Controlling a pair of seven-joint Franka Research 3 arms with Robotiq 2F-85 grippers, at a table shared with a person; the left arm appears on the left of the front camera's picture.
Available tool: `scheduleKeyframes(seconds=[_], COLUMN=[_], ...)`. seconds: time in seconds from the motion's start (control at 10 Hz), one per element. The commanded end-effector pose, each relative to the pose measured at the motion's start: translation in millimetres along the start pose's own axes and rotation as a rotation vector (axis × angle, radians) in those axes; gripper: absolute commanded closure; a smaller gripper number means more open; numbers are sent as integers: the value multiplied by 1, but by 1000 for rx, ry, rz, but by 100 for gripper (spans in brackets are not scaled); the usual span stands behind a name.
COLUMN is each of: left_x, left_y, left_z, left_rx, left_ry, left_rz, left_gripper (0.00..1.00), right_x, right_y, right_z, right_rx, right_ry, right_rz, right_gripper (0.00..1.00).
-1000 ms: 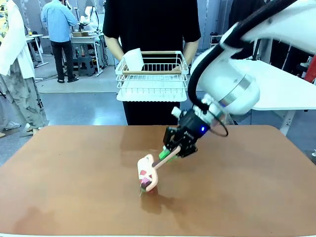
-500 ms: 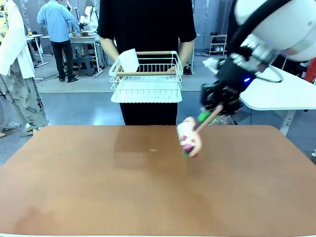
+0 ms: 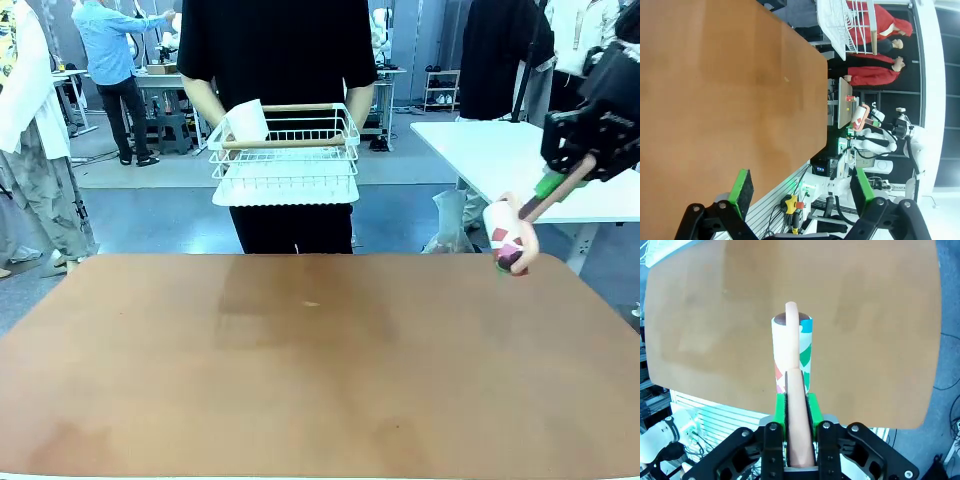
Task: Clean the table.
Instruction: Clean the table with the Lint Roller when the human lifts the Dish drying rack, then place the Lint Roller down when the Dish drying rack is positioned in the middle of the table.
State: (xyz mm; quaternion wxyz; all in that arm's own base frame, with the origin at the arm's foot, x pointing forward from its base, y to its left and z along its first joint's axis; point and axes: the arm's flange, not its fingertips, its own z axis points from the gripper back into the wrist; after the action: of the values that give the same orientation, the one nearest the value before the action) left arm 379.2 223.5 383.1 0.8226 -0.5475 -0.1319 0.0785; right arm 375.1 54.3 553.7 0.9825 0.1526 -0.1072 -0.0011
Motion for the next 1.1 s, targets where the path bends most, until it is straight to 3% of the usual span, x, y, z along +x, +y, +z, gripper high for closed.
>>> scheduleKeyframes(seconds=[0.0,1.0], left_x=[0,0], left_y=[-2,-2], left_z=[3,3], left_rx=[7,7], left_ry=[-8,-8], left_rz=[-6,-6], left_gripper=[0,0], right_x=[5,5], right_y=[9,9], right_z=[-11,-11], right_rx=[-7,-7], right_ry=[-2,-2], right_rz=[18,18], right_gripper=[78,78])
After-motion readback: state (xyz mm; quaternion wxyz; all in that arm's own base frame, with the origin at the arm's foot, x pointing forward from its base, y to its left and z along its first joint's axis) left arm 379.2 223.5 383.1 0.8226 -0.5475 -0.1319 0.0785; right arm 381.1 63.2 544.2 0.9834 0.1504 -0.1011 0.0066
